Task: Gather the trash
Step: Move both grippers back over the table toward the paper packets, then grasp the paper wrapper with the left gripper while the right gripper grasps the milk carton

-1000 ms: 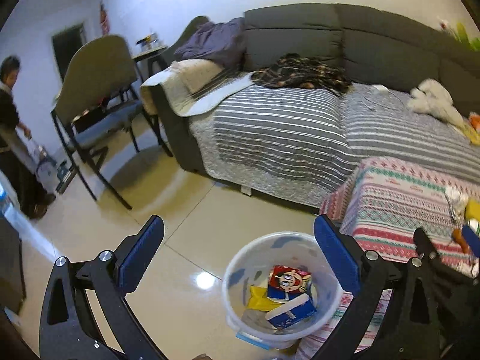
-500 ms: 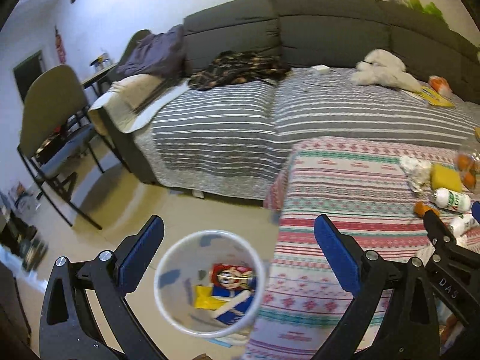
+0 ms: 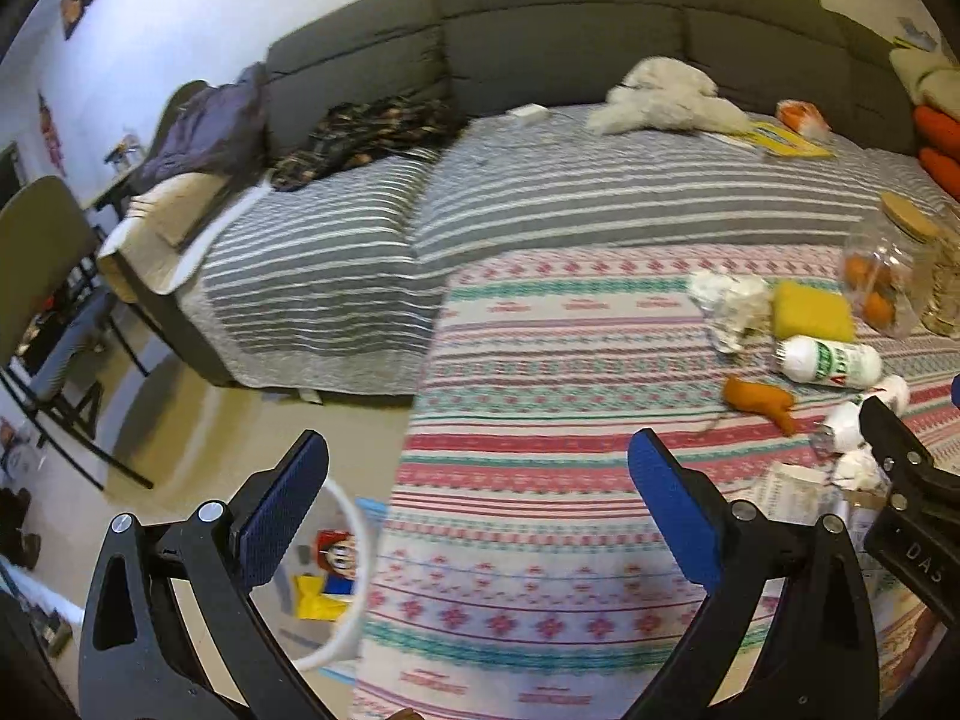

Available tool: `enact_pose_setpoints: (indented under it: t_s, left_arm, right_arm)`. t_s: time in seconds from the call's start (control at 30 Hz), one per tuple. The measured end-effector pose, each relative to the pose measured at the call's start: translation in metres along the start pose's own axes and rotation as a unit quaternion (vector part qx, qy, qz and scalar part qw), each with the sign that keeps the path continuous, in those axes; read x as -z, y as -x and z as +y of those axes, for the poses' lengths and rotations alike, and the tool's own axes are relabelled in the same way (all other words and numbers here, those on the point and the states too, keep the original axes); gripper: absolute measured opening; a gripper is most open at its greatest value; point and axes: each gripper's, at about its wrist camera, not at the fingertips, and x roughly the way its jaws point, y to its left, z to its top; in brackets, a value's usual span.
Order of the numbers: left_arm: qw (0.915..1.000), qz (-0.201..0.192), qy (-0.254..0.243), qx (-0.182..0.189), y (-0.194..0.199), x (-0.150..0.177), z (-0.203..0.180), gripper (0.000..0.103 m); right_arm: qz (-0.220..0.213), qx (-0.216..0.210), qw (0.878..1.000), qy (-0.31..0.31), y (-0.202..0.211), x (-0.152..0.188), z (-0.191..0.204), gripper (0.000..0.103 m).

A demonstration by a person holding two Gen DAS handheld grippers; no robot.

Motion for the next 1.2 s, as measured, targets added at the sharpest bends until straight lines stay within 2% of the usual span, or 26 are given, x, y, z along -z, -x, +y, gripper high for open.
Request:
enact_pose_setpoints:
  t_s: [0.07,0.2,0.37,0.5,0.57,0.8,1.0,1.13,1.2]
  left_arm:
    - [0.9999,0.007,-0.008,0.009,-0.005,0.001,-0.011,0.096]
    - [0.9968,0.044,-0.039,0.055,-0.020,0.005,-0.040,0.096]
    - [0.9855,0.100,-0.078,0.113,-0.042,0.017,-0.078,0.096]
    - [0.9783,0.117,-0.130,0.111,-0.051,0.026,-0.106,0.096]
    - [0.9730,0.132,-0.144,0.123,-0.056,0.032,-0.117,0.096]
    - [0.9586,0.164,-0.146,0.181,-0.066,0.037,-0.137,0.096]
    - [0.9519,0.171,-0.138,0.213,-0.063,0.030,-0.140,0.096]
    - [0.9368,0.193,-0.168,0.238,-0.064,0.040,-0.157,0.096]
    - [0.9336,0.190,-0.173,0.250,-0.063,0.042,-0.163,0.097]
  right_arm:
    - [0.008,0.010,1.000,-0.006,-0.002,0.002,-0.018,0.096]
    - [0.028,0.020,0.999,-0.033,-0.010,0.005,-0.049,0.096]
    - [0.080,-0.005,0.992,-0.099,-0.021,0.008,-0.091,0.096]
    - [0.097,-0.017,0.987,-0.127,-0.022,0.009,-0.114,0.096]
    - [0.103,-0.018,0.985,-0.135,-0.022,0.010,-0.122,0.096]
    - [0.128,-0.018,0.981,-0.147,-0.028,0.020,-0.144,0.096]
    - [0.133,-0.015,0.978,-0.160,-0.025,0.024,-0.157,0.096]
    - [0.132,-0.006,0.976,-0.171,-0.022,0.028,-0.165,0.096]
    - [0.138,-0.006,0.975,-0.176,-0.023,0.030,-0.167,0.096]
